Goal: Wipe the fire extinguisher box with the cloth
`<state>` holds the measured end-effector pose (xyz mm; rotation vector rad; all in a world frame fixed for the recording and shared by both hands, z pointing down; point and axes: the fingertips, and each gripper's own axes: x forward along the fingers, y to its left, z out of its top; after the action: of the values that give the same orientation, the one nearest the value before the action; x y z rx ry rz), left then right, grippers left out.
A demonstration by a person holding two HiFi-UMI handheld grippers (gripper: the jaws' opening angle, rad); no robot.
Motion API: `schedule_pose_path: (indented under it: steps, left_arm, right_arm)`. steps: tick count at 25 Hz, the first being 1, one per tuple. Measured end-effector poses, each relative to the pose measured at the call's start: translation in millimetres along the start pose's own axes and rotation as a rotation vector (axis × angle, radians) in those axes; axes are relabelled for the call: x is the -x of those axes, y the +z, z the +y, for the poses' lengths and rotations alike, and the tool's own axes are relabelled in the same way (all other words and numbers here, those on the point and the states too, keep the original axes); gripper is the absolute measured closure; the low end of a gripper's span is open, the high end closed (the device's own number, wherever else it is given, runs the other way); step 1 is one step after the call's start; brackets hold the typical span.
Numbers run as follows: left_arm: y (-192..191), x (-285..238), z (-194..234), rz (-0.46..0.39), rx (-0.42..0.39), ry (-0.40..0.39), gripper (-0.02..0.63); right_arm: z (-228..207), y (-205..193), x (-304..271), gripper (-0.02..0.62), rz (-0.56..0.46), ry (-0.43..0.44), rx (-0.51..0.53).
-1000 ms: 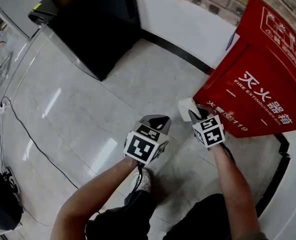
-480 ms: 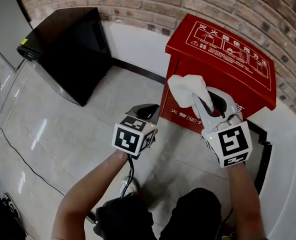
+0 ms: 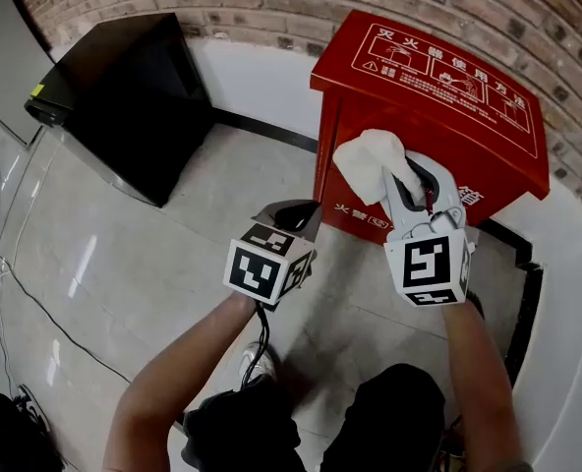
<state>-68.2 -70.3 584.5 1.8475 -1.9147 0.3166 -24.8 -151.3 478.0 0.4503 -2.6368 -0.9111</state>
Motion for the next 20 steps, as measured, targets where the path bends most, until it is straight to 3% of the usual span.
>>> schedule_pose_path:
  steps: [10,14,20]
  left_arm:
    - [-93.5,-19.8,9.8,0.165,0.046,-0.030,0.606]
    - [-116.7,-25.8,7.5,0.202,0.064,-0.048,0.606]
    - [-137.6,-31.5,9.5,0.232,0.046,-0.045,0.606]
  right_arm:
    - [129.9,-145.0,-48.0,0.508,0.213,0.166,0.079]
    - [183.9,-211.6,-59.4,0.508,0.340,0.255,0.045]
    - [229.8,-284.0,-67.1,0.509,0.474,0.305,0.012]
